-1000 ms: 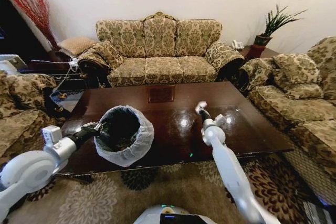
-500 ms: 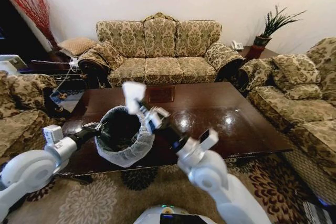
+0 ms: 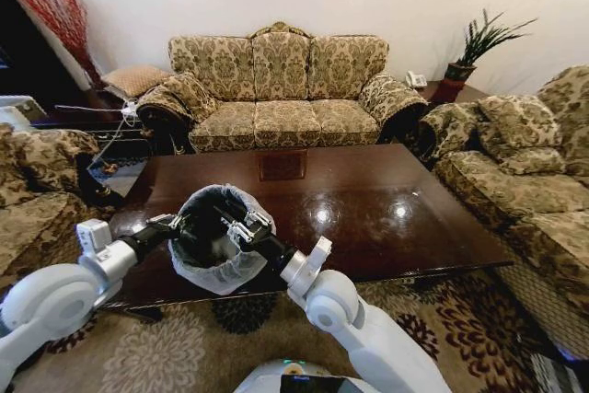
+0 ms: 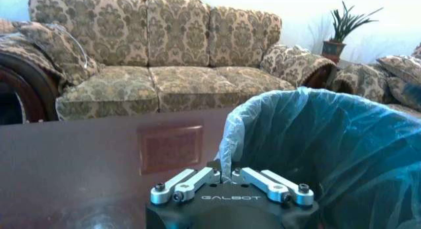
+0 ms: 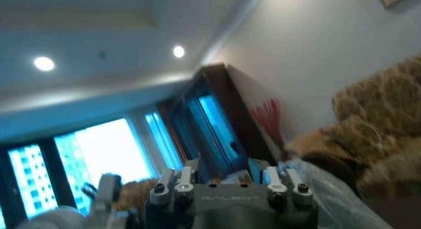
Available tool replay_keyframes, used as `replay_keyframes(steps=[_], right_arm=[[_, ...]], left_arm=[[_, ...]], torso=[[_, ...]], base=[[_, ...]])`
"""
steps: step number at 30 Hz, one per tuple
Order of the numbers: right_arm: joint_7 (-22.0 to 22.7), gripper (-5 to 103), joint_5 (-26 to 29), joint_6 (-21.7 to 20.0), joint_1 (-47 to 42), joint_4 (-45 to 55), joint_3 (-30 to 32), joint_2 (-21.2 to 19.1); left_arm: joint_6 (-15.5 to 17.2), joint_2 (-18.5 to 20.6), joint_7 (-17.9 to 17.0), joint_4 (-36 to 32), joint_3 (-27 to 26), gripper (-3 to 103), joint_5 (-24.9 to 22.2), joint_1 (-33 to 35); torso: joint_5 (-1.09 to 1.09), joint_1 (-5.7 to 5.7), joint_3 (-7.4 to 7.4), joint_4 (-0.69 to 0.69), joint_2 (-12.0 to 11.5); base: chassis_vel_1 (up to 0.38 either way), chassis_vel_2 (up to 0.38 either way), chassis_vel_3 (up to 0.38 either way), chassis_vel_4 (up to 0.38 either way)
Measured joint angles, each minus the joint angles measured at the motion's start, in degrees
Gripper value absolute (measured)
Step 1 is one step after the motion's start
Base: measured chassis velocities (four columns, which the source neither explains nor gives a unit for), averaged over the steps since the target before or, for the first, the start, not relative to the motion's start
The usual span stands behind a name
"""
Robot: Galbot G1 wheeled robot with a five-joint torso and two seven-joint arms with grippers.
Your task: Move to the front of the table and place the trash on the table into the trash bin.
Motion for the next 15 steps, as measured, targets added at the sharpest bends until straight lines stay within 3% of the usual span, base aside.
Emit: replay_keyframes(steps=[4,6,7,8,11,13,15], right_arm=[[-1.25,59,-1.05,2.38,-1.38,2.9,3.03,0.42],[-1.47,70,-5.51,5.62,-3.15,4.74,7.97,0.38],[-1.47,70,-5.51,5.62,-3.15,4.74,7.97,0.38],[-1.13,76,-7.09,6.94,-4.09,4.89,10.39,0.38],[0.9,91,-8.86,9.01,-7.19,5.31,17.54,1.43],[1.39,91,-9.11,9.59,-7.94,5.03,19.21,1.65],[2.08,99,-9.82,10.86,-9.2,3.95,22.57,1.79]], left_arm=[[0.21,-0.91,-1.54,1.5,-1.77,3,-0.3,0.04],[-1.13,-3.37,-7.26,3.58,-5.06,3,-0.55,0.13],[-1.13,-3.37,-7.26,3.58,-5.06,3,-0.55,0.13],[-2.04,-4.82,-10.51,4.63,-7.45,3,-1.06,0.46],[-4.19,-10.3,-14.69,8.44,-13.84,3,-2.63,1.79],[-4.62,-11.74,-15.48,9.62,-15.19,3,-3.14,1.82],[-5.49,-15.0,-16.55,11.94,-17.74,3,-4.12,1.7]], torso=[[0.0,0.0,0.0,-0.01,0.0],[-0.02,0.0,0.0,-0.01,0.0],[-0.02,0.0,0.0,-0.01,0.0],[0.0,0.0,0.0,-0.01,0.0],[-0.01,0.0,0.0,-0.01,0.0],[0.0,0.0,0.0,0.0,0.0],[0.0,-0.01,-0.01,0.0,0.0]], base=[[0.0,0.0,0.0,0.0],[0.0,0.0,0.0,0.0],[0.0,0.0,0.0,0.0],[0.0,0.0,0.0,0.0],[0.0,0.0,0.0,0.0],[0.0,0.0,0.0,0.0],[0.0,0.0,0.0,0.0]])
